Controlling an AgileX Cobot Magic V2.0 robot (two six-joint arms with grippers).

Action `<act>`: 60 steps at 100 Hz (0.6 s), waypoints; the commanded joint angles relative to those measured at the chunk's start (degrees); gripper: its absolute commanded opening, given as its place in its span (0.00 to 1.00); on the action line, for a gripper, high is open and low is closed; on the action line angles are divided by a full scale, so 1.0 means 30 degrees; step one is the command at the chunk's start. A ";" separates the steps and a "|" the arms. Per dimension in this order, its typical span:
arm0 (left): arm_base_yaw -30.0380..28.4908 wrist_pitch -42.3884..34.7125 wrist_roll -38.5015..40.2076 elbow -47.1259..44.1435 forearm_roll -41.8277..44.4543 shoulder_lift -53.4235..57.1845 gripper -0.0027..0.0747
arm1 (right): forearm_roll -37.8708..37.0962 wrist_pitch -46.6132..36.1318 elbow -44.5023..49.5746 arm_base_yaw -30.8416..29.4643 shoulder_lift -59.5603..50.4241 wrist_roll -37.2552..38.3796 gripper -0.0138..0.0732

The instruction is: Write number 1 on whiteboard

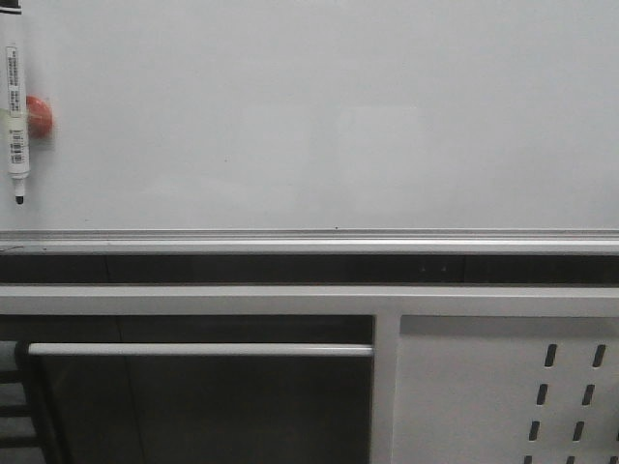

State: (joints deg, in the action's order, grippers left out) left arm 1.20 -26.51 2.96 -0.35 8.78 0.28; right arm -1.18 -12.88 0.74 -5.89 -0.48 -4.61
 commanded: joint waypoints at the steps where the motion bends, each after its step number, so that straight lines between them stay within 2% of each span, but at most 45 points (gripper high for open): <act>1: -0.0044 -0.1916 0.0182 -0.0383 -0.0356 0.0505 0.01 | -0.0168 -0.3748 0.0522 -0.0137 -0.0414 -0.0062 0.08; 30: -0.0044 -0.1786 0.0256 -0.0383 -0.0461 0.0505 0.01 | -0.0168 -0.7780 0.0522 -0.0137 -0.0414 0.0015 0.08; 41: -0.0044 -0.2711 0.1122 -0.0244 -0.1153 0.0505 0.01 | -0.0042 -0.7218 0.0522 -0.0137 -0.0414 0.0653 0.08; 48: -0.0044 -0.2555 0.2161 -0.0068 -0.1908 0.0505 0.01 | 0.0003 -0.6538 0.0522 -0.0137 -0.0414 0.1774 0.08; 60: -0.0044 -0.1826 0.2384 0.0200 -0.2186 0.0505 0.01 | 0.0003 -0.4988 0.0027 -0.0137 -0.0414 0.3388 0.08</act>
State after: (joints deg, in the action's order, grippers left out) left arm 1.20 -29.74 8.21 -0.35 3.62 0.28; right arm -1.18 -28.08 0.74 -5.89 -0.48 1.86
